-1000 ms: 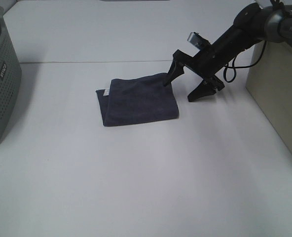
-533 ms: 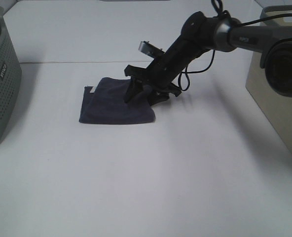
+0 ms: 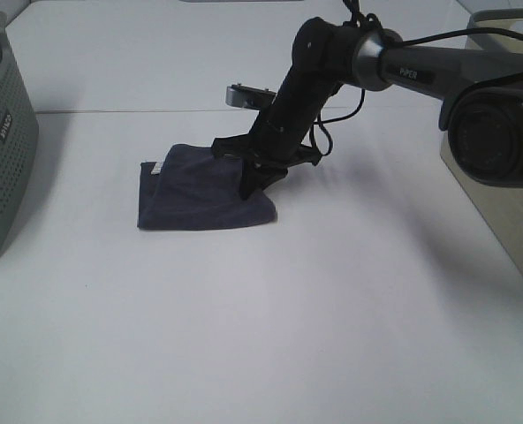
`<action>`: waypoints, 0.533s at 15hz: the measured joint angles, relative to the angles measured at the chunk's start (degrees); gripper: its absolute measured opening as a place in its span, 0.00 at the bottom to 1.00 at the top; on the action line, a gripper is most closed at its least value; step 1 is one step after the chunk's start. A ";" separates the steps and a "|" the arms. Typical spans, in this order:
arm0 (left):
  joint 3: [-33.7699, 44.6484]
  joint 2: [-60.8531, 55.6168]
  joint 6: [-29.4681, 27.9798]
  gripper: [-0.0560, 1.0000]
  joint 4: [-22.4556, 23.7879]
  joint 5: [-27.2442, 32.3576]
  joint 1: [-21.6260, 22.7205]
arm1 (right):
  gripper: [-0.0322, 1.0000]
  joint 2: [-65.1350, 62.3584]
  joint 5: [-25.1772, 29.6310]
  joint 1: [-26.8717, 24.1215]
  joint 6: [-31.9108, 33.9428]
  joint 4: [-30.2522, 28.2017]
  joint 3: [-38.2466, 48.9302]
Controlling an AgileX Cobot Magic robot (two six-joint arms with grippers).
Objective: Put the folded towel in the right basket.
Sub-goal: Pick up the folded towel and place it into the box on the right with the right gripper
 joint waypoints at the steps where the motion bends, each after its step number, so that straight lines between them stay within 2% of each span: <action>1: 0.00 0.00 0.00 0.99 0.00 0.00 0.00 | 0.08 -0.23 3.55 -0.17 0.00 -1.95 -3.84; 2: 0.00 0.00 0.00 0.99 0.00 0.00 0.00 | 0.08 -1.43 5.67 -0.63 0.00 -2.86 -8.19; 4: 0.00 0.00 0.00 0.99 0.00 0.00 0.00 | 0.08 -7.05 6.42 -2.69 0.00 -3.32 -15.01; 8: 0.00 0.00 0.00 0.99 0.06 0.00 0.00 | 0.08 -19.19 6.70 -11.46 0.00 -5.10 -15.99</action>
